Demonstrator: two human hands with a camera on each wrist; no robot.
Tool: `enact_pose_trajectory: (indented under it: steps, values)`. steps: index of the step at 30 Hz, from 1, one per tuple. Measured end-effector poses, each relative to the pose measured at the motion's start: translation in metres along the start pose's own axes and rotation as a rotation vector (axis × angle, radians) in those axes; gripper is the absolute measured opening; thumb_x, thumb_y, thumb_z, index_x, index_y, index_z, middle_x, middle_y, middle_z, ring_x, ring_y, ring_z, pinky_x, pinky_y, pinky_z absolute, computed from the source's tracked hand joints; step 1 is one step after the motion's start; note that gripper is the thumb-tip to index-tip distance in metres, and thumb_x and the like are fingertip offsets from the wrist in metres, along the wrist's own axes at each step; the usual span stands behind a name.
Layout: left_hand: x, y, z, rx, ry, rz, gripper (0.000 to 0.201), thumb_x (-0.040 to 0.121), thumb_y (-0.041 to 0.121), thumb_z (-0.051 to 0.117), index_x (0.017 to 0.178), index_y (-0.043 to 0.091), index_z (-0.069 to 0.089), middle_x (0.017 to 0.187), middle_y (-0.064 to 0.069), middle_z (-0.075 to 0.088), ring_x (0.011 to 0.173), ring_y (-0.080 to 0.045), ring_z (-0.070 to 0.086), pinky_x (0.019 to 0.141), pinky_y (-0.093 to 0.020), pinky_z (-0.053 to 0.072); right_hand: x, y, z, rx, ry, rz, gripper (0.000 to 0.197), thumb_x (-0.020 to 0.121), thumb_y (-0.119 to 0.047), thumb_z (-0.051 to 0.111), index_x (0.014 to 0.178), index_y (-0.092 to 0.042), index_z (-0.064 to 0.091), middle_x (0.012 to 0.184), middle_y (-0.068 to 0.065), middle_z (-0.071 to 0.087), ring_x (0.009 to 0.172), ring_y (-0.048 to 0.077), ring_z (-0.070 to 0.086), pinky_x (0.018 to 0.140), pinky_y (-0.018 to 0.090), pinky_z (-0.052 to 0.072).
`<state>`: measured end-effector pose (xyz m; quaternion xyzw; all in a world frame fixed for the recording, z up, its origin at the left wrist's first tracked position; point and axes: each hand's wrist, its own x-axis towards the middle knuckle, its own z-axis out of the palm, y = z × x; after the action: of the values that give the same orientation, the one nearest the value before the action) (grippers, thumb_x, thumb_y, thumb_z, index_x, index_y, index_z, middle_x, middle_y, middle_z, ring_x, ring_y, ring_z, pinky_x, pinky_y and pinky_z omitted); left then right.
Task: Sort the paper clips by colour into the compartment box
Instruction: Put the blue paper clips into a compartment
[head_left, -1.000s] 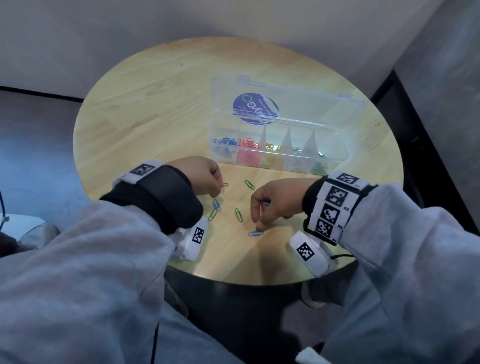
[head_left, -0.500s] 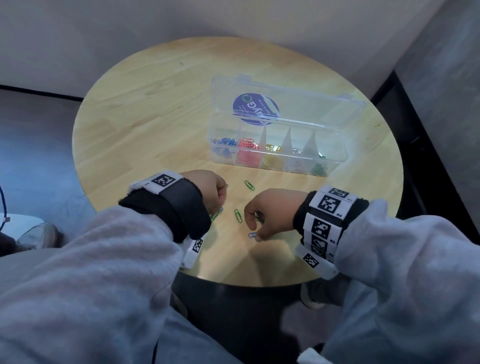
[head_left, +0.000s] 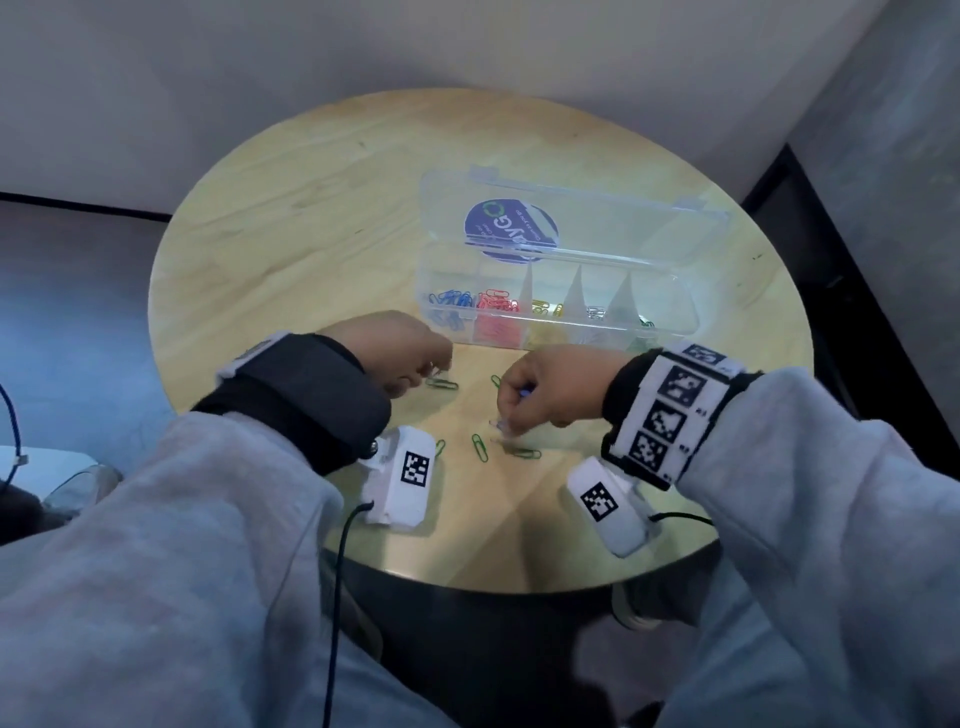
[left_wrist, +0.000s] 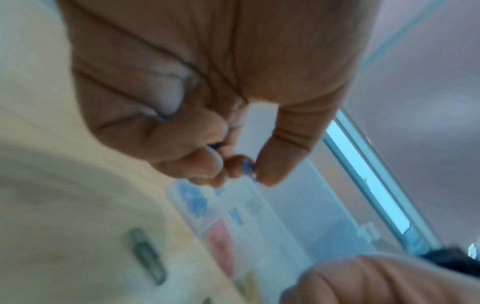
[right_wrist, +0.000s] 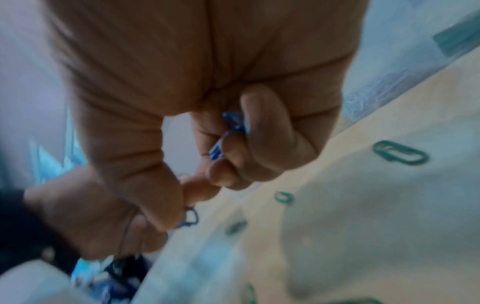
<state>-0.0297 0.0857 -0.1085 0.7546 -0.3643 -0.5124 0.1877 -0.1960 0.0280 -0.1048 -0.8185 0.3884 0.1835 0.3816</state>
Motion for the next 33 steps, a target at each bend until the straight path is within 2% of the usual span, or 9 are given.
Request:
enact_pose_trajectory:
  steps: [6,12,15,19,24,26,28,30,33]
  values:
    - [0.002,0.013,-0.015,-0.507,0.125,0.082,0.019,0.083,-0.004,0.042,0.068,0.007,0.043,0.073,-0.01,0.047,0.054,-0.013,0.044,0.042,-0.013,0.034,0.01,-0.008,-0.03,0.633,0.101,0.008,0.029,0.081,0.008,0.056,0.06,-0.01,0.048,0.056,0.004,0.041,0.041,0.009,0.032,0.04,0.016,0.023]
    - [0.015,0.024,-0.015,-0.671,0.256,0.153,0.03,0.082,-0.009,0.043,0.063,0.012,0.038,0.066,-0.009,0.051,0.044,-0.009,0.046,0.038,-0.011,0.037,0.03,-0.019,-0.054,0.895,0.214,-0.019,0.021,0.084,0.009,0.048,0.075,-0.008,0.057,0.065,0.005,0.048,0.046,0.009,0.036,0.036,0.014,0.03]
    - [0.019,0.032,-0.016,-0.785,0.234,0.161,0.027,0.085,-0.012,0.039,0.071,0.01,0.045,0.07,-0.01,0.052,0.055,-0.012,0.049,0.041,-0.011,0.044,0.037,-0.021,-0.061,0.984,0.202,-0.017,0.023,0.088,0.009,0.043,0.082,-0.004,0.061,0.066,0.004,0.046,0.049,0.01,0.039,0.038,0.014,0.036]
    - [0.024,0.039,-0.018,-0.944,0.206,0.174,0.024,0.087,-0.01,0.037,0.082,0.008,0.051,0.084,-0.013,0.055,0.073,-0.018,0.057,0.065,-0.018,0.055,0.044,-0.024,-0.068,1.122,0.157,-0.026,0.024,0.091,0.01,0.039,0.079,-0.001,0.056,0.071,0.008,0.046,0.058,0.015,0.045,0.045,0.015,0.049]
    - [0.026,0.041,-0.017,-0.979,0.119,0.245,0.016,0.088,0.006,0.044,0.09,0.018,0.054,0.103,-0.009,0.047,0.086,-0.015,0.051,0.083,-0.024,0.043,0.052,-0.032,-0.069,1.357,0.093,0.001,0.023,0.089,0.012,0.03,0.095,0.0,0.049,0.091,0.015,0.045,0.074,0.022,0.051,0.053,0.02,0.054]
    - [0.025,0.041,-0.018,-0.993,0.068,0.284,0.017,0.084,0.015,0.046,0.097,0.02,0.056,0.114,-0.007,0.046,0.109,-0.013,0.052,0.096,-0.026,0.039,0.054,-0.033,-0.068,1.369,0.104,0.012,0.023,0.087,0.01,0.031,0.098,-0.001,0.047,0.097,0.015,0.043,0.082,0.024,0.05,0.061,0.022,0.053]
    - [0.023,0.041,-0.018,-0.995,0.026,0.303,0.027,0.09,0.017,0.037,0.111,0.021,0.054,0.142,-0.011,0.039,0.141,-0.018,0.03,0.114,-0.031,0.024,0.056,-0.033,-0.066,1.353,0.105,0.015,0.025,0.087,0.009,0.031,0.103,0.001,0.049,0.108,0.018,0.04,0.094,0.024,0.045,0.071,0.025,0.049]
    - [0.022,0.042,-0.017,-0.976,-0.005,0.303,0.036,0.094,0.02,0.031,0.125,0.024,0.05,0.156,-0.014,0.022,0.147,-0.019,0.017,0.117,-0.032,0.017,0.055,-0.033,-0.065,1.327,0.103,0.019,0.032,0.088,0.008,0.031,0.114,0.003,0.049,0.113,0.021,0.041,0.098,0.025,0.043,0.076,0.025,0.047]
    - [0.023,0.039,-0.017,-0.924,0.007,0.301,0.039,0.095,0.027,0.035,0.132,0.024,0.049,0.155,-0.01,0.026,0.145,-0.016,0.02,0.114,-0.03,0.019,0.049,-0.029,-0.064,1.279,0.114,-0.008,0.032,0.089,0.007,0.033,0.116,0.001,0.05,0.103,0.016,0.047,0.104,0.028,0.048,0.082,0.026,0.048]
